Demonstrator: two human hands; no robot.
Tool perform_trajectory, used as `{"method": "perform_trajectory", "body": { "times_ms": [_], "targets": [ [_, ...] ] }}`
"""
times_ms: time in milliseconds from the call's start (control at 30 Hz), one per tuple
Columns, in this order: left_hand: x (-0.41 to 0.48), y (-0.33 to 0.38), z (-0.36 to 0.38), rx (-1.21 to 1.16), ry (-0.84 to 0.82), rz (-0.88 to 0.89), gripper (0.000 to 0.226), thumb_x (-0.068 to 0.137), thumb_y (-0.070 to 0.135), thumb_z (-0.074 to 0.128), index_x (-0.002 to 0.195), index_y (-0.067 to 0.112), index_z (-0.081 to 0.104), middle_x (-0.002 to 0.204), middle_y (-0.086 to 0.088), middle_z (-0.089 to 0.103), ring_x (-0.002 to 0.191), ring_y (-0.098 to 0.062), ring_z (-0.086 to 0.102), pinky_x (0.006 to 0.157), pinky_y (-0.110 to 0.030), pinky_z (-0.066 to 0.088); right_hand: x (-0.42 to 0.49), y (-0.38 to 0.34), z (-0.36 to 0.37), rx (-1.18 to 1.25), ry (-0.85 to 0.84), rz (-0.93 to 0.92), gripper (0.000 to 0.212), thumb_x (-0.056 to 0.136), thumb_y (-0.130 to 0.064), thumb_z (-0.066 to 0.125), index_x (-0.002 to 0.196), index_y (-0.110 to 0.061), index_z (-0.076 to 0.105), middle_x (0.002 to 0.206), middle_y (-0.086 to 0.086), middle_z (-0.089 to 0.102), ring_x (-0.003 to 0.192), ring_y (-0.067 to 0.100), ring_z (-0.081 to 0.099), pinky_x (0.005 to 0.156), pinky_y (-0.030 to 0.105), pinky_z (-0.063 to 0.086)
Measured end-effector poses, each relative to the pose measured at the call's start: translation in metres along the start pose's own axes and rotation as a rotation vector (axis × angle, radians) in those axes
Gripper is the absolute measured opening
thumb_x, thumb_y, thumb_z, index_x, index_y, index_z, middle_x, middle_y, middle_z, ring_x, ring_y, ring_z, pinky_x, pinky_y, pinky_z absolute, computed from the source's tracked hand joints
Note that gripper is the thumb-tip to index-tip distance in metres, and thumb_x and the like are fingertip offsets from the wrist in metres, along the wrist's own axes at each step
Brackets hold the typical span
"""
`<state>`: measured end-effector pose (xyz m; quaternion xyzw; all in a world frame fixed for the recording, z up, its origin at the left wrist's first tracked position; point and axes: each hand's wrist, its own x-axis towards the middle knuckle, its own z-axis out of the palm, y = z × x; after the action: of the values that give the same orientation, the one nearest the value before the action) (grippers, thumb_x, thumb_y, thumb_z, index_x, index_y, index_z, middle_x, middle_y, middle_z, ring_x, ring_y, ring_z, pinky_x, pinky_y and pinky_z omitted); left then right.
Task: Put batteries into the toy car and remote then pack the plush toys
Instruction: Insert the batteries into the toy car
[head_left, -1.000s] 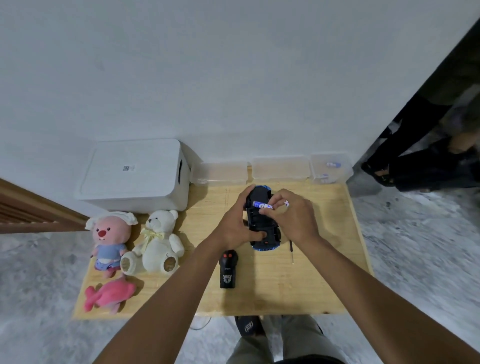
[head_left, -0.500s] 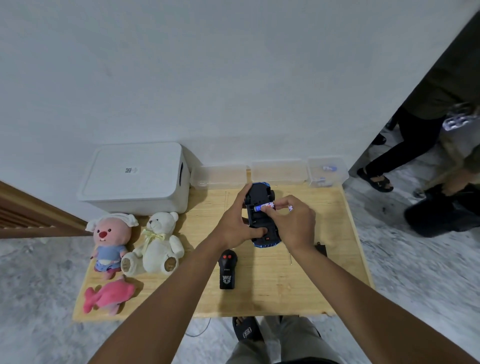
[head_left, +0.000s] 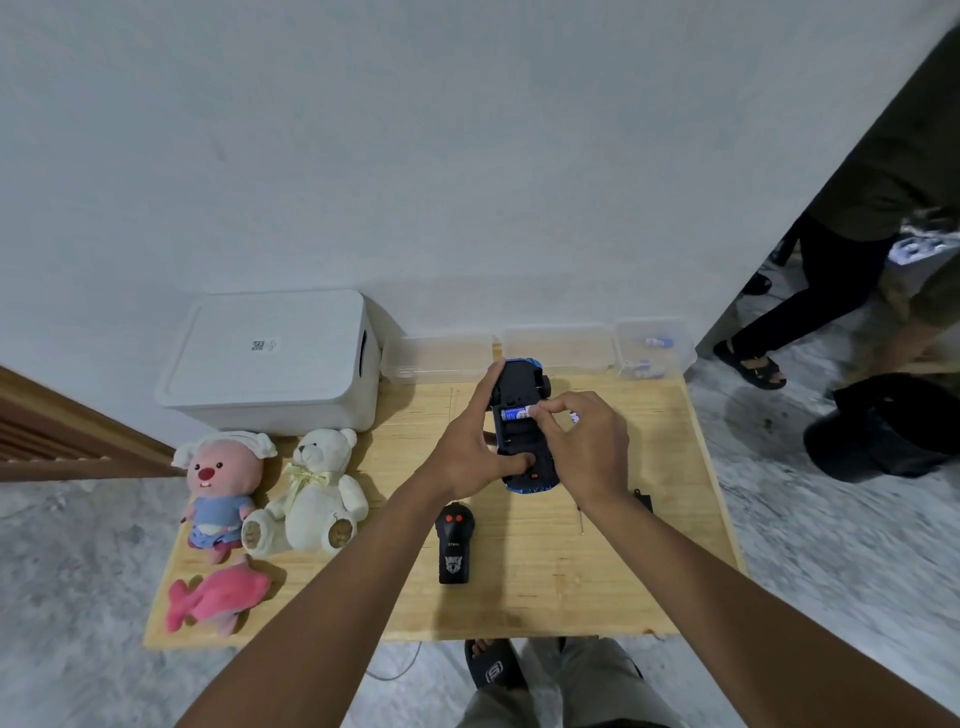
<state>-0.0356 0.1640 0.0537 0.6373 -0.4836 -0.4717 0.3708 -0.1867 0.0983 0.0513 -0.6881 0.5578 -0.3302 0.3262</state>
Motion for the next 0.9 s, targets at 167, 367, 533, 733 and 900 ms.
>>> {"method": "perform_trajectory", "body": {
  "times_ms": [167, 367, 533, 733, 900],
  "targets": [
    [-0.001, -0.003, 0.0, 0.013, -0.011, 0.005, 0.117, 0.083, 0.002, 0.08, 0.161, 0.049, 0.007, 0.141, 0.028, 0.05, 0.108, -0.005, 0.07, 0.095, -0.028, 0.058, 0.003, 0.0, -0.005, -0.036, -0.04, -0.026, 0.003, 0.083, -0.026, 0.08, 0.082, -0.024, 0.078, 0.088, -0.012, 0.074, 0.087, 0.01, 0.067, 0.079, 0.026, 0.05],
    [-0.003, -0.004, 0.0, 0.01, -0.01, -0.027, 0.117, 0.082, 0.001, 0.081, 0.162, 0.047, 0.009, 0.142, 0.019, 0.052, 0.109, 0.007, 0.065, 0.091, -0.021, 0.057, 0.004, -0.003, -0.02, -0.041, -0.149, -0.047, 0.017, 0.084, -0.021, 0.075, 0.095, -0.02, 0.063, 0.085, -0.009, 0.065, 0.08, 0.005, 0.061, 0.065, 0.016, 0.046],
    [-0.004, -0.008, 0.002, 0.025, -0.005, -0.037, 0.117, 0.081, 0.004, 0.082, 0.162, 0.047, 0.009, 0.141, 0.027, 0.05, 0.117, 0.015, 0.057, 0.096, -0.022, 0.054, 0.006, -0.002, -0.038, 0.065, -0.249, -0.109, 0.014, 0.092, -0.003, 0.054, 0.097, -0.015, 0.058, 0.08, 0.001, 0.066, 0.052, 0.008, 0.052, 0.049, 0.02, 0.039],
    [-0.004, -0.002, 0.002, 0.008, -0.005, -0.03, 0.116, 0.081, 0.004, 0.082, 0.16, 0.05, 0.011, 0.144, 0.019, 0.051, 0.119, 0.008, 0.059, 0.101, -0.036, 0.057, 0.018, -0.013, -0.052, 0.078, -0.487, -0.153, 0.01, 0.106, -0.012, 0.043, 0.11, -0.017, 0.034, 0.116, -0.004, 0.072, 0.051, -0.009, 0.056, 0.051, 0.009, 0.037],
    [-0.004, 0.007, 0.001, 0.003, -0.003, -0.002, 0.114, 0.082, 0.002, 0.081, 0.161, 0.046, 0.012, 0.148, 0.017, 0.049, 0.12, 0.013, 0.056, 0.093, -0.022, 0.056, 0.03, -0.016, -0.059, 0.134, -0.52, -0.087, 0.012, 0.098, -0.023, 0.065, 0.101, -0.02, 0.054, 0.122, -0.012, 0.069, 0.078, -0.018, 0.061, 0.068, 0.008, 0.043]
  ]
}}
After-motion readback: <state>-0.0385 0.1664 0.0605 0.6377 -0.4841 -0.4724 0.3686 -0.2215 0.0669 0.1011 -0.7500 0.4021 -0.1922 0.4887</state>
